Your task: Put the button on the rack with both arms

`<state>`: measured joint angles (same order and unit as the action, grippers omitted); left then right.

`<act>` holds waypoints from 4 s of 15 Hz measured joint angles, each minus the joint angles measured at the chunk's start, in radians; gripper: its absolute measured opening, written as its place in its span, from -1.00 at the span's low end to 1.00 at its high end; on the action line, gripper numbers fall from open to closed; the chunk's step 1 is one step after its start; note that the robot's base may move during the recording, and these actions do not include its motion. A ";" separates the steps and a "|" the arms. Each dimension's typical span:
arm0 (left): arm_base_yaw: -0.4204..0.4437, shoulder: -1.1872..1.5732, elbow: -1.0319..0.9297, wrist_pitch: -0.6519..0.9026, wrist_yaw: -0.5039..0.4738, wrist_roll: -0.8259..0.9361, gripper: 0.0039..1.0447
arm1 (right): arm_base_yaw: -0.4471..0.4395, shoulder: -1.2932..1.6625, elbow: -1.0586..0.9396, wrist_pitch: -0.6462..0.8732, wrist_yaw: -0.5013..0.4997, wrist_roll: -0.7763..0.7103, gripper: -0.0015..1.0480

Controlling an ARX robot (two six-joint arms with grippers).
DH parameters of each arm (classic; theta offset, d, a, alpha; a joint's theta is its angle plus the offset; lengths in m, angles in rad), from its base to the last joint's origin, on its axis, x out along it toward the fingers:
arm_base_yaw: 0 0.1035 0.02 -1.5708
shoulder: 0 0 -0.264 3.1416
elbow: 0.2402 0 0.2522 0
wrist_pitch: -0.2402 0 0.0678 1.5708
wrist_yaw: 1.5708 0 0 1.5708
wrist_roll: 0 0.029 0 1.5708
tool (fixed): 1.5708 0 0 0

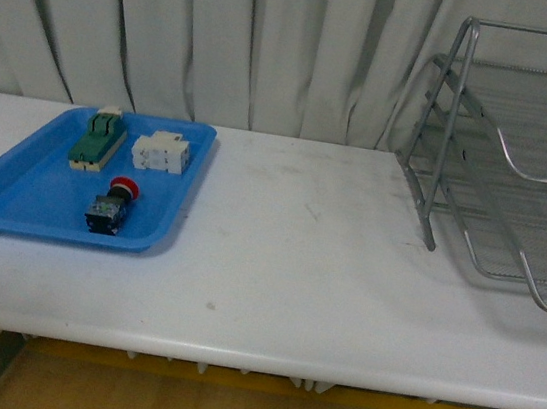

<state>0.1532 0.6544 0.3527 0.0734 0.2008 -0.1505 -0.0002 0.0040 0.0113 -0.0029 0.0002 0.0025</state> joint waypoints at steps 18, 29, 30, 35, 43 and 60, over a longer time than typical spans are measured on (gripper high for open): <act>-0.189 1.540 1.004 -0.044 -0.228 0.251 0.88 | 0.000 0.000 0.000 0.000 0.000 0.000 0.87; -0.192 1.720 1.125 -0.066 -0.216 0.186 0.68 | 0.000 0.000 0.000 0.000 0.000 0.000 0.87; -0.193 1.720 1.125 -0.064 -0.207 0.185 0.44 | 0.000 0.000 0.000 0.000 0.000 0.000 0.87; -0.193 1.711 1.123 -0.070 -0.193 0.185 -0.30 | 0.000 0.000 0.000 0.000 0.000 0.000 0.87; -0.193 1.318 0.871 -0.088 -0.047 0.270 -0.31 | 0.000 0.000 0.000 0.000 0.000 0.000 0.87; -0.259 0.692 0.428 -0.207 0.019 0.307 -0.32 | 0.000 0.000 0.000 0.000 -0.001 0.000 0.87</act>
<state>-0.1059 1.3460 0.7803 -0.1337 0.2195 0.1570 -0.0002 0.0040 0.0113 -0.0032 -0.0006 0.0025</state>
